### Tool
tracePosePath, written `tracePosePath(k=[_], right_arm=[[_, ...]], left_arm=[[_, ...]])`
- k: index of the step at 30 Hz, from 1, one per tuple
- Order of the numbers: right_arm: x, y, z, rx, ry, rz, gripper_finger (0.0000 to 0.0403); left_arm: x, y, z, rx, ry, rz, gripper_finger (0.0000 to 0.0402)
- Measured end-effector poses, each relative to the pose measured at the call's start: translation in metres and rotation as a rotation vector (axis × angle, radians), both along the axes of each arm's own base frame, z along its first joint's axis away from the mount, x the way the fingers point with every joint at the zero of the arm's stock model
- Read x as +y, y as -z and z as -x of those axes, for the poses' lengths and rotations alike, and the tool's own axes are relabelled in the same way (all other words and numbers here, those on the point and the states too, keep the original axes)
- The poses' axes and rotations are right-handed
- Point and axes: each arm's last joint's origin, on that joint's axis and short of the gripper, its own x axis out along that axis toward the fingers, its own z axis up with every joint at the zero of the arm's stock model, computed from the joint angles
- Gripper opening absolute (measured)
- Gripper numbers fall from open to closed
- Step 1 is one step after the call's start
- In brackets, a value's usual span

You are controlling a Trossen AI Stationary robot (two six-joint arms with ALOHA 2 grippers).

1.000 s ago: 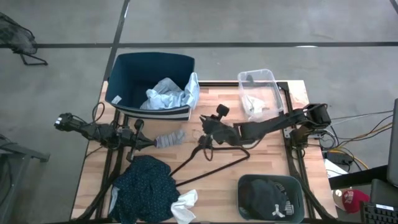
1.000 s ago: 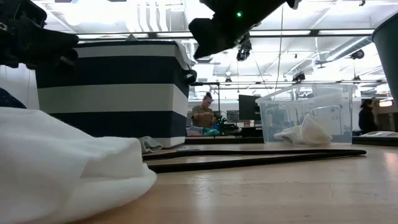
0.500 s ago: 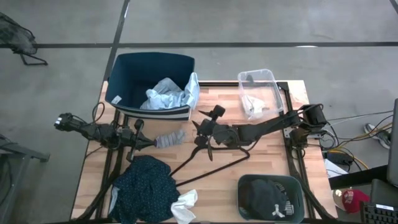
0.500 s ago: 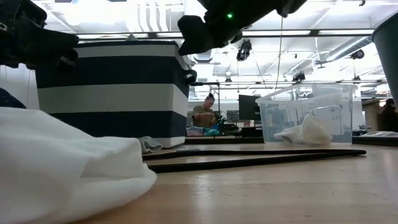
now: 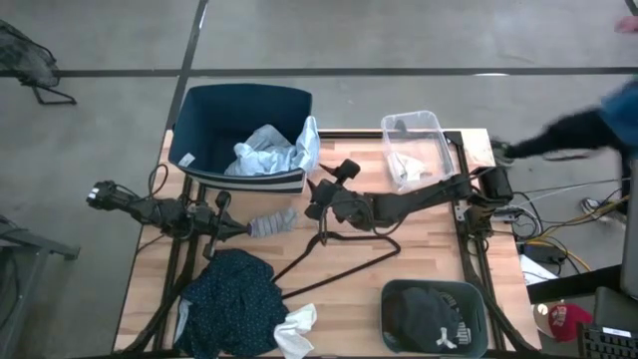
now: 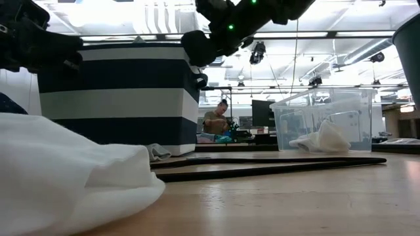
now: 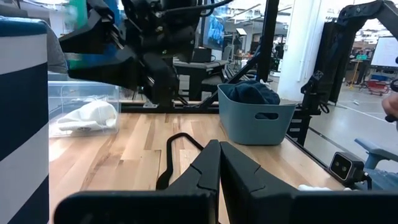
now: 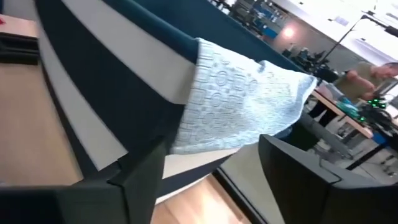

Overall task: Pick & Place Cloths
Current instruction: Put the white patterned polo shirt into the laundry bin

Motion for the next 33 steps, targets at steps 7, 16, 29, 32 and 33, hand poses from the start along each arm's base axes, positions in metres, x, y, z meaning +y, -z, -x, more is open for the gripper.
tracePosePath(k=[7,16,29,32,33], right_arm=[[-0.014,-0.013,-0.004,0.012,0.026,0.042,0.0178],[-0.023,-0.044,-0.013,0.119,0.029,0.113,0.0022],[-0.041,-0.116,-0.028,-0.044,-0.21,0.028,0.0009],[-0.051,-0.116,-0.034,-0.06,-0.279,-0.068,0.0009],[-0.055,-0.114,-0.035,-0.058,-0.304,-0.099,0.0009]], left_arm=[[0.0,0.0,0.0,0.0,0.0,0.0,0.001],[0.0,0.0,0.0,0.0,0.0,0.0,0.001],[0.0,0.0,0.0,0.0,0.001,0.0,0.001],[0.0,0.0,0.0,0.0,0.001,0.0,0.001],[0.0,0.0,0.0,0.001,0.001,0.0,0.001]])
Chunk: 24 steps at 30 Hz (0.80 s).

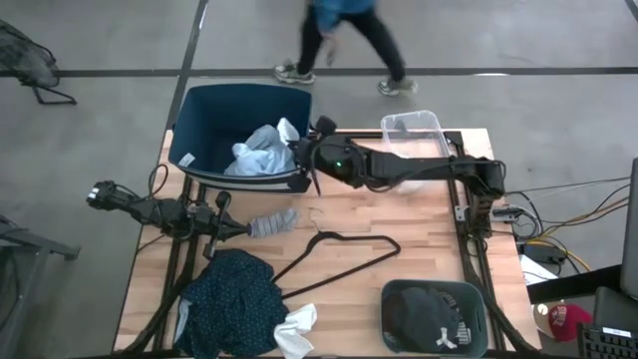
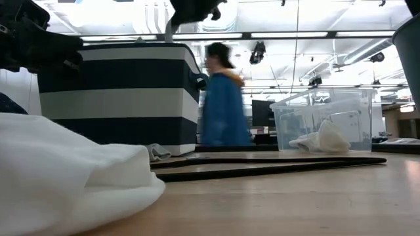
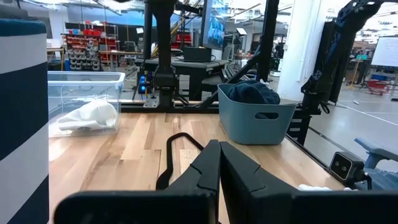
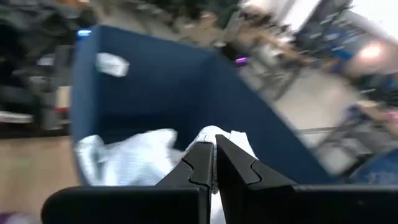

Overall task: Pick & Place Cloths
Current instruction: Put the white patterned polo shirt into the laundry bin, then put the white sock into the transparent bin

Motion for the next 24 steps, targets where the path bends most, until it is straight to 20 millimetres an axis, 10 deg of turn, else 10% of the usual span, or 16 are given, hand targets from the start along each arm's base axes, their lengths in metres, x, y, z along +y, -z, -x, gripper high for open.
tracePosePath(k=[12,24], right_arm=[[-0.01,0.022,-0.025,0.143,-0.076,-0.204,0.0059],[0.022,-0.027,-0.02,0.144,-0.152,-0.215,0.0226]], left_arm=[[0.0,0.0,0.0,0.004,-0.001,-0.001,0.001],[0.0,0.0,0.0,0.004,-0.001,-0.001,0.001]])
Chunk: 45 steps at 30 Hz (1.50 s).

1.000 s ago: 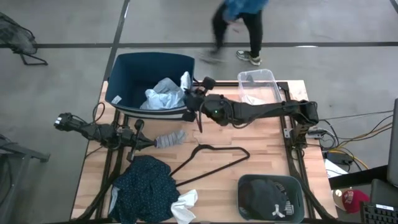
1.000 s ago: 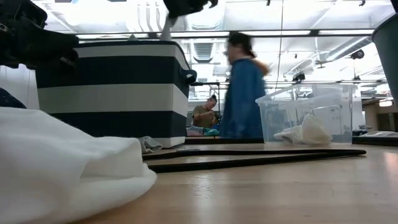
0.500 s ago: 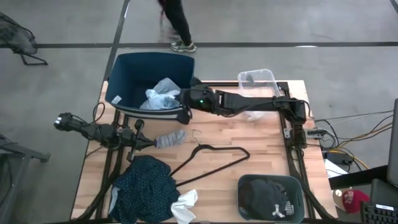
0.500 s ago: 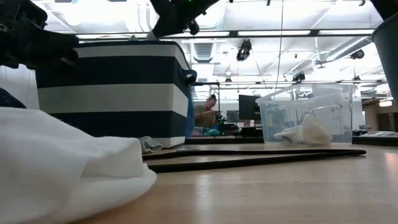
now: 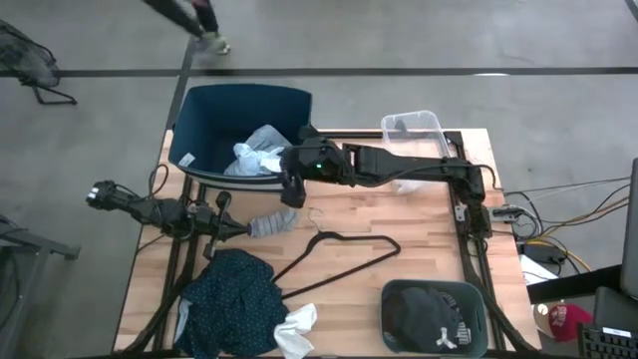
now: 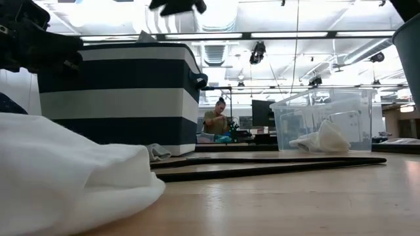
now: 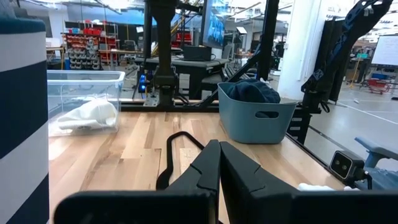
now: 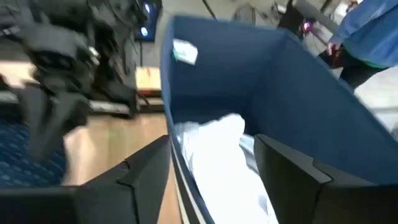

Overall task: Pick & Place Cloths
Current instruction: Put the white sock into the transparent bin

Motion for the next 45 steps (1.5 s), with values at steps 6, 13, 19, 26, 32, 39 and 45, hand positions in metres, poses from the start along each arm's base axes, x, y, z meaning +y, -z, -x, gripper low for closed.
tracePosePath(k=[6,13,19,26,32,39,45], right_arm=[[0.019,-0.02,0.014,-0.031,-0.041,0.002,0.0255],[0.025,-0.027,0.024,-0.038,-0.051,0.003,0.0257],[0.035,-0.011,0.024,0.044,-0.171,-0.091,0.0233],[0.071,0.005,0.025,0.111,-0.396,-0.203,0.0221],[0.106,0.025,0.029,0.18,-0.465,-0.2,0.0214],[0.126,0.059,0.033,0.264,-0.46,-0.235,0.0224],[0.155,0.102,0.037,0.267,-0.503,-0.274,0.0249]], left_arm=[[0.0,0.0,0.0,0.0,0.0,0.0,0.001],[0.0,0.0,0.0,0.0,0.0,0.0,0.001],[0.0,0.0,0.0,0.0,0.0,0.0,0.001],[0.0,0.0,0.0,0.0,0.0,0.0,0.001],[0.0,0.0,0.0,0.0,0.001,0.0,0.001],[0.0,0.0,0.0,0.0,0.001,0.0,0.001],[0.0,0.0,0.0,0.001,0.001,0.0,0.001]])
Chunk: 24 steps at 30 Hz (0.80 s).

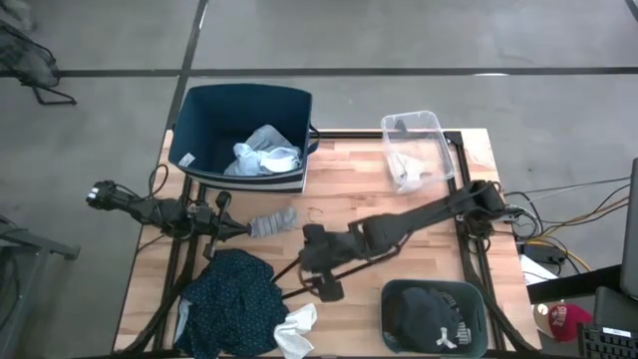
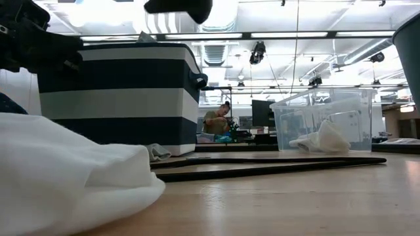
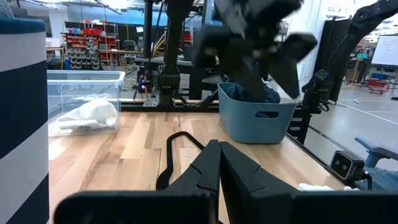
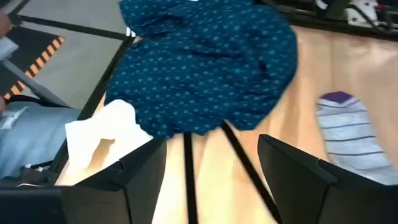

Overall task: Pick & Place Cloths
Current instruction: Put the white sock into the transparent bin

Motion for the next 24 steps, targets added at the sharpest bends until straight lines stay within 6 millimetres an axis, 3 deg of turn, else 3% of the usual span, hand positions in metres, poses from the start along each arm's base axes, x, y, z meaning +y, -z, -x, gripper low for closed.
tracePosePath(k=[9,16,24], right_arm=[[0.031,0.057,0.016,-0.004,0.003,-0.108,0.0274],[0.052,0.108,0.003,0.084,-0.017,-0.118,0.0262],[0.066,0.118,-0.019,0.116,-0.105,-0.172,0.0238]], left_arm=[[0.0,0.0,0.0,0.0,-0.001,0.0,0.001],[0.0,0.0,0.0,0.0,-0.001,0.0,0.001],[0.0,0.0,0.0,0.0,-0.001,0.001,0.001]])
